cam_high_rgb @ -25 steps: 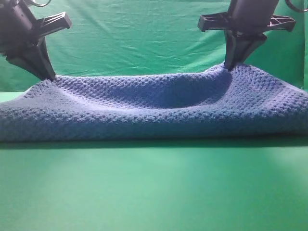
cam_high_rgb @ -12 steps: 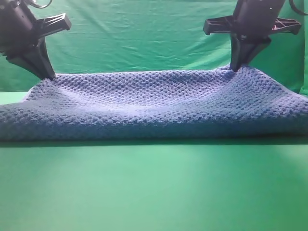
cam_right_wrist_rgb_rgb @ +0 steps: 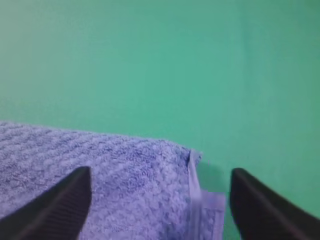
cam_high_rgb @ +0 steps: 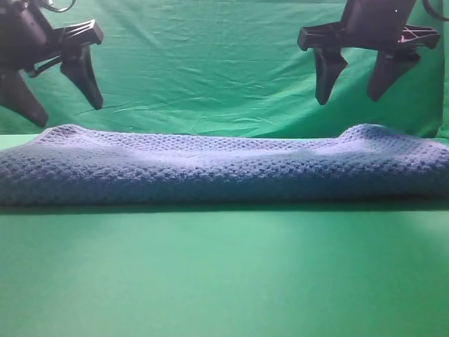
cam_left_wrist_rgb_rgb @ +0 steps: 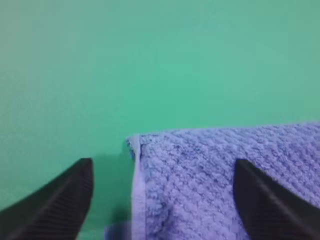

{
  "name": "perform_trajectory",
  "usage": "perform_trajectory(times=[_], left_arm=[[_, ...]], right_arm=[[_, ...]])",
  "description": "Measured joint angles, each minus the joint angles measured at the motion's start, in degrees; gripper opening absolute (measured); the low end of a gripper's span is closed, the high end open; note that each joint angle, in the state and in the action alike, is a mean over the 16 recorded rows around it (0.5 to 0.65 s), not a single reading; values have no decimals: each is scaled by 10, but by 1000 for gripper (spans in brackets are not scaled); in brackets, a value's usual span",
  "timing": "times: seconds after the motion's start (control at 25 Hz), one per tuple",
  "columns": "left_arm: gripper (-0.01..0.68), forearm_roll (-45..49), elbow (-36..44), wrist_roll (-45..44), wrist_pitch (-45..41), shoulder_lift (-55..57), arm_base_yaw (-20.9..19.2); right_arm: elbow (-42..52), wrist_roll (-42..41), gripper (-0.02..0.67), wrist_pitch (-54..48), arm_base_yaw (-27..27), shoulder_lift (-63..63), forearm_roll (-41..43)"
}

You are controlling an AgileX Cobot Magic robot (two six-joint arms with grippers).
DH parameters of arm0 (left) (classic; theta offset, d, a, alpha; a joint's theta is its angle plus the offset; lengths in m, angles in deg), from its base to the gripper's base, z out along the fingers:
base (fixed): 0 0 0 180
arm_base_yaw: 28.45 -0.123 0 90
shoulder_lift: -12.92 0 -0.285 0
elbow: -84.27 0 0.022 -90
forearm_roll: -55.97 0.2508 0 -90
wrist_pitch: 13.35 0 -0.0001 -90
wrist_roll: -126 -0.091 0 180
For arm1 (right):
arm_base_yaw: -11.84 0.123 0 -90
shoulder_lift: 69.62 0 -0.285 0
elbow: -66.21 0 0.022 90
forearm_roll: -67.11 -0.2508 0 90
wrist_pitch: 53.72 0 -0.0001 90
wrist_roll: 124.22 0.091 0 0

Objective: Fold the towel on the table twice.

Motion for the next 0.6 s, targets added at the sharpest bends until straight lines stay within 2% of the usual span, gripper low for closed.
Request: perform_trajectory(times=[0.12,0.24,0.48,0.6], left_arm=[[485,6,-7,0,-33,-27,-4],[423,12,-16,-1,-75,-62,-7],[187,21,-40,-1,-166,-154,-12],[91,27,-51,-1,-210,-204,-12]], right_arm=[[-8,0,535,-32,0,-29,4],[-15,0,506,-70,0,-67,7],[-28,0,288,-141,0,-162,9],[-30,-2,175,-171,0,-211,6]])
